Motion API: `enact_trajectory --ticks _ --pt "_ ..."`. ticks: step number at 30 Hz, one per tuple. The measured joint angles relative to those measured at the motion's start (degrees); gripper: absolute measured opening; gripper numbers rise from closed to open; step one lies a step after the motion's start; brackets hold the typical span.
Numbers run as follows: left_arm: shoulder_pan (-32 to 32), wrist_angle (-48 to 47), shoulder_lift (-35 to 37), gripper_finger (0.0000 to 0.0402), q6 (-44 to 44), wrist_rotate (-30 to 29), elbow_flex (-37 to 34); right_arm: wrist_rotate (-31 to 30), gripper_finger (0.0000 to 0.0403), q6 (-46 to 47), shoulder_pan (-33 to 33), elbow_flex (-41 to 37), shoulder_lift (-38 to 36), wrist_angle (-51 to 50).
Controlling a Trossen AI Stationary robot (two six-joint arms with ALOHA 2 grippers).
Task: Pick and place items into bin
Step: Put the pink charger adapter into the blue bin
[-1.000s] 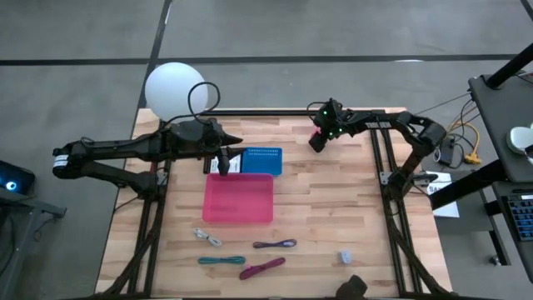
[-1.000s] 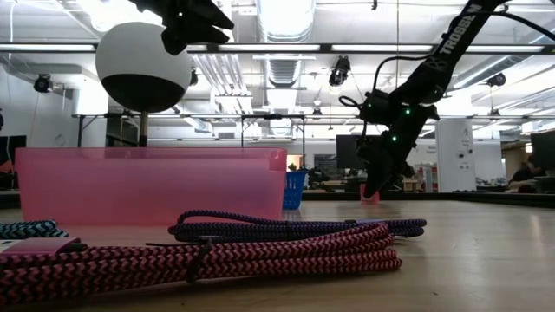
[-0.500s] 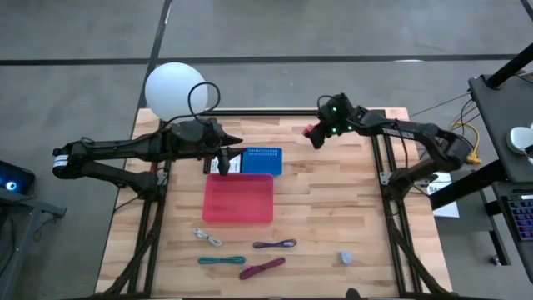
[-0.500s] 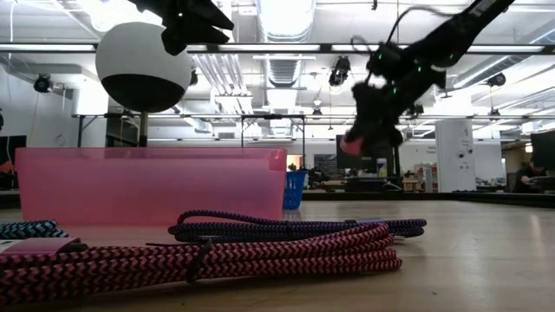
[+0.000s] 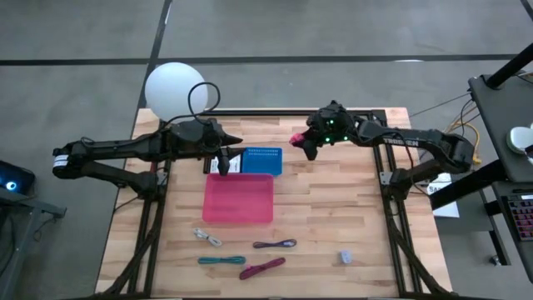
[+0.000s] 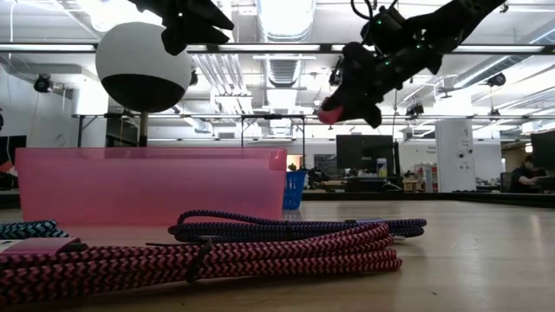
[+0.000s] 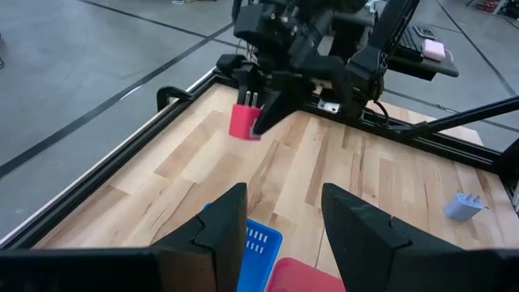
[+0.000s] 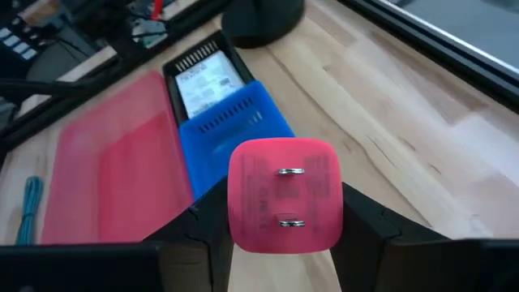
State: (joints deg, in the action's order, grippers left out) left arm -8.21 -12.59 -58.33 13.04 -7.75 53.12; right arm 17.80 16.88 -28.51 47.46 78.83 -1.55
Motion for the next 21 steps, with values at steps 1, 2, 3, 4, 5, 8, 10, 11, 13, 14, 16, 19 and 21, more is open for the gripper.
enact_trajectory --ticks 1,2,3,4,5,8,10,11,13,14,16,19,21 --pt "0.0 0.0 0.0 0.0144 0.0 0.0 0.0 0.0 0.0139 0.4 0.3 0.0 0.7 1.3" --pt "0.0 0.0 0.0 0.0144 0.0 0.0 0.0 0.0 0.0139 0.9 0.6 0.0 1.3 2.3" --pt "0.0 0.0 0.0 0.0144 0.0 0.0 0.0 0.0 0.0139 1.0 0.9 0.4 1.9 2.5" --pt "0.0 0.0 0.0 0.0144 0.0 0.0 0.0 0.0 0.0139 1.0 1.0 1.0 2.7 2.1" --pt "0.0 0.0 0.0 0.0144 0.0 0.0 0.0 0.0 0.0139 1.0 1.1 1.7 3.4 1.7" --pt "0.0 0.0 0.0 0.0144 0.1 0.0 0.0 0.1 0.0139 0.3 1.9 4.1 5.7 1.1" --pt "0.0 0.0 0.0 0.0144 0.1 0.0 0.0 0.2 0.0139 -1.4 2.6 6.6 7.3 0.3" --pt "0.0 0.0 0.0 0.0144 0.1 0.0 0.0 0.3 0.0139 -2.5 3.0 7.9 8.2 -0.6" --pt "0.0 0.0 0.0 0.0144 0.1 0.0 0.0 0.2 0.0139 -4.8 3.6 10.8 10.4 -3.3" --pt "0.0 0.0 0.0 0.0144 0.1 0.0 0.0 0.2 0.0139 -6.0 3.9 12.1 11.5 -5.1" --pt "0.0 0.0 0.0 0.0144 0.1 0.0 0.0 0.2 0.0139 -8.5 4.3 15.0 14.1 -8.6" --pt "0.0 0.0 0.0 0.0144 0.1 0.0 0.0 0.1 0.0139 -11.7 4.9 18.9 18.0 -12.7" --pt "0.0 0.0 0.0 0.0144 0.1 0.0 0.0 0.1 0.0139 -13.1 5.3 21.0 20.3 -13.9"
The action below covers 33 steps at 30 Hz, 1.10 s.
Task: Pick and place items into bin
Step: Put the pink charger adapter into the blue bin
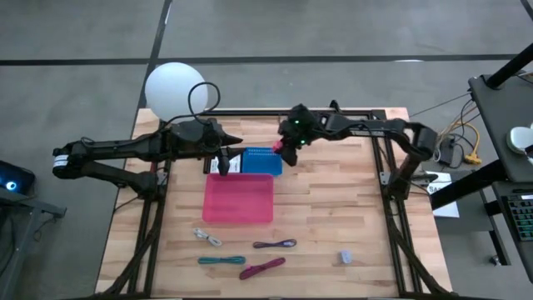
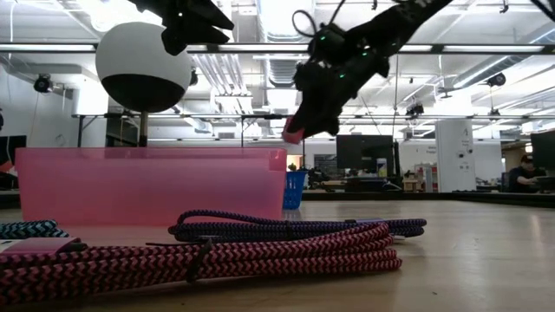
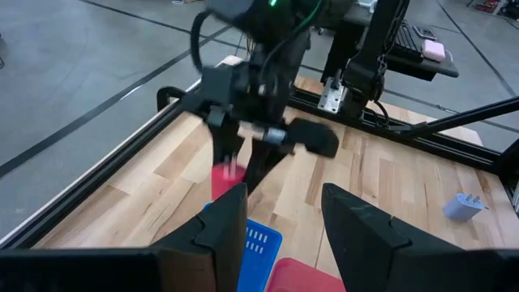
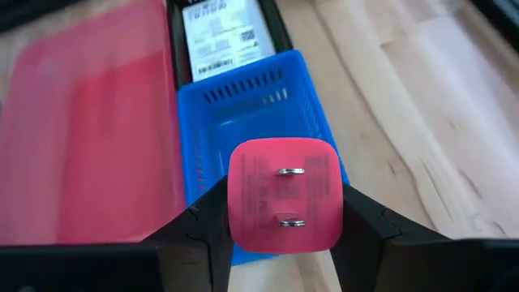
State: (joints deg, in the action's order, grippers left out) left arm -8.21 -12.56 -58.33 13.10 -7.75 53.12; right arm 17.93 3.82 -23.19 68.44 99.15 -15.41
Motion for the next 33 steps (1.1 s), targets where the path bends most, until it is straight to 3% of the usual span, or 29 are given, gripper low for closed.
enact_trajectory --ticks 11,24,33 --pt "0.0 -0.2 0.0 0.0144 0.0 0.0 0.0 0.0 0.0139 -10.3 2.0 6.4 7.6 -4.9" --pt "0.0 -0.4 0.0 0.0144 0.0 0.0 0.0 -2.0 0.0139 -18.1 2.0 6.7 11.8 -5.3" --pt "0.0 -0.5 0.0 0.0144 0.1 0.0 0.0 -3.1 0.0141 -17.5 2.0 7.3 14.3 -5.4"
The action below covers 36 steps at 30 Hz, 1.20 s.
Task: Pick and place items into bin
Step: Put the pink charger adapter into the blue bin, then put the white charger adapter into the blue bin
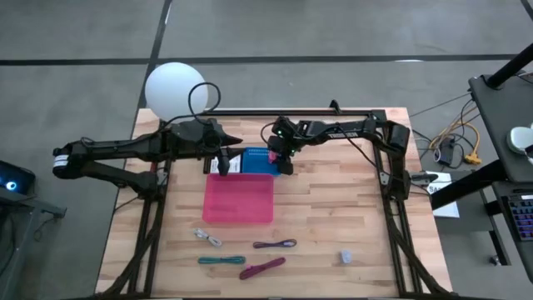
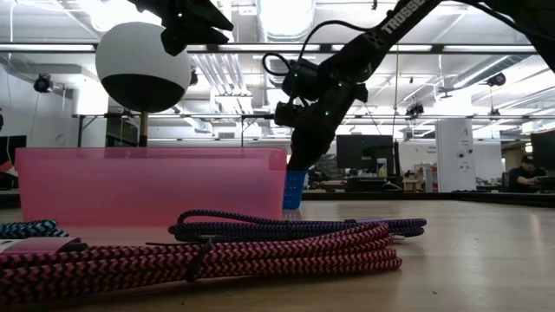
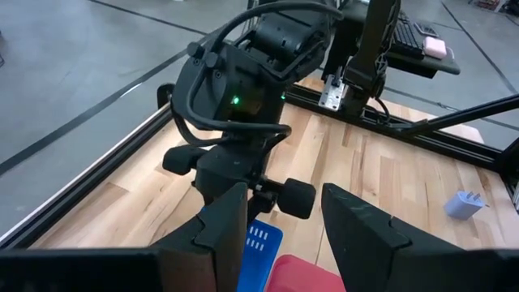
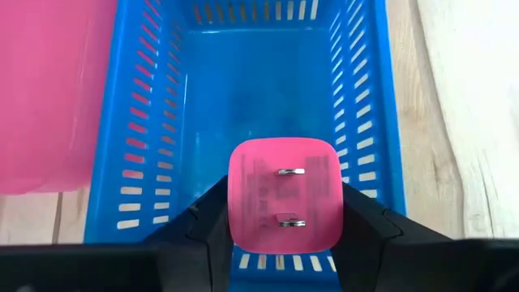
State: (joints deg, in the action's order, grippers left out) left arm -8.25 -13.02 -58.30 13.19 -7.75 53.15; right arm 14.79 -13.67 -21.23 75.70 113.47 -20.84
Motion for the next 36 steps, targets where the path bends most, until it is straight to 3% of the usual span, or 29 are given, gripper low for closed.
enact_trajectory --ticks 9,20,36 --pt "0.1 0.0 0.0 0.0144 0.0 0.0 0.0 0.1 0.0146 0.1 0.1 0.0 -0.5 0.0" --pt "0.0 0.0 0.0 0.0144 0.0 0.0 0.0 0.1 0.0196 0.2 0.2 0.0 -0.5 -0.1" --pt "0.0 0.0 0.0 0.0144 0.0 0.0 0.0 0.3 0.0196 5.1 0.2 -0.1 -5.4 -0.3"
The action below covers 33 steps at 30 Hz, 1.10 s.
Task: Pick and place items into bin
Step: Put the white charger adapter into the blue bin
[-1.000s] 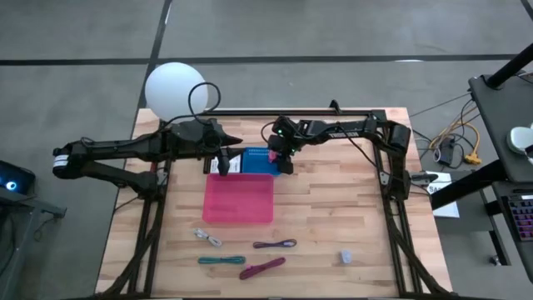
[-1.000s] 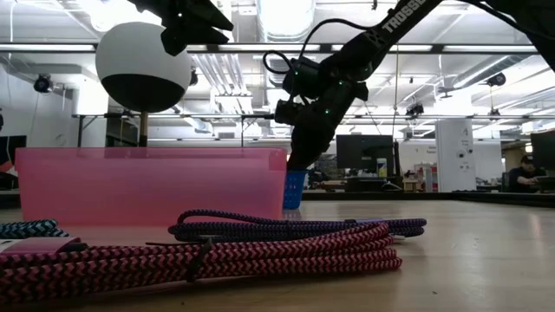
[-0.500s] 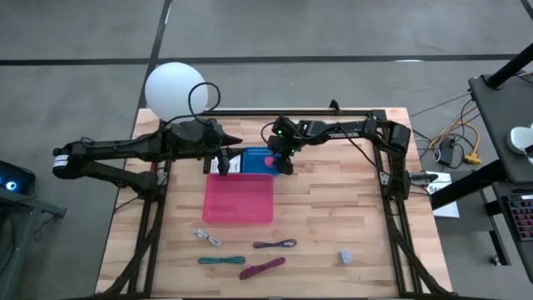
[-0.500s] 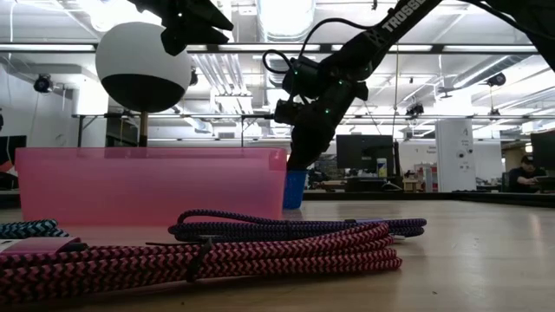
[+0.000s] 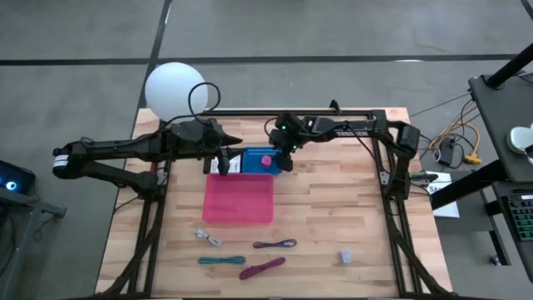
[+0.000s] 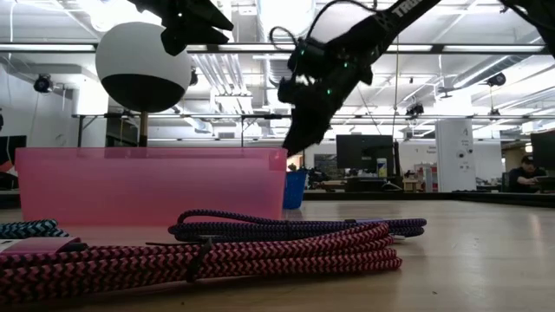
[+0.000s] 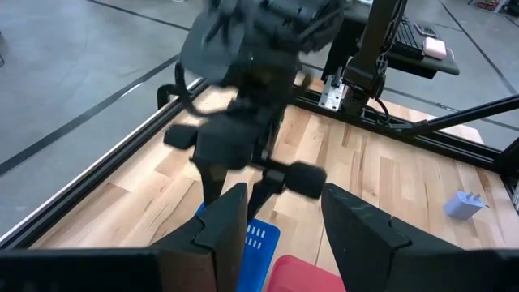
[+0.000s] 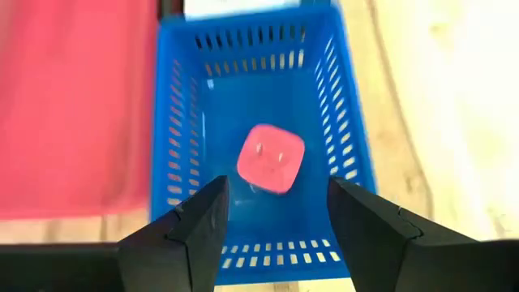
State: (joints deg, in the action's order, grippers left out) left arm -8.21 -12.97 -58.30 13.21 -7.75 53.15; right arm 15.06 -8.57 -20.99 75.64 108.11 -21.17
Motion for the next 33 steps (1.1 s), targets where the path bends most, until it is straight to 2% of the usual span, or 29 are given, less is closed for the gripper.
enact_trajectory --ticks 7,17,25,33 --pt "0.0 0.0 0.0 0.0144 0.0 0.0 0.0 0.1 0.0196 7.9 0.3 0.0 -5.4 -0.7" --pt "0.0 -0.1 0.0 0.0144 2.8 0.0 0.0 0.2 0.0194 22.0 4.0 0.0 -15.1 -8.7" --pt "0.0 0.4 0.0 0.0144 3.2 0.0 0.0 -0.7 0.0185 38.0 11.4 0.0 -23.2 -15.8" --pt "0.0 0.5 0.0 0.0144 3.0 0.3 0.0 -7.5 0.0174 54.3 21.0 0.0 -25.3 -26.2"
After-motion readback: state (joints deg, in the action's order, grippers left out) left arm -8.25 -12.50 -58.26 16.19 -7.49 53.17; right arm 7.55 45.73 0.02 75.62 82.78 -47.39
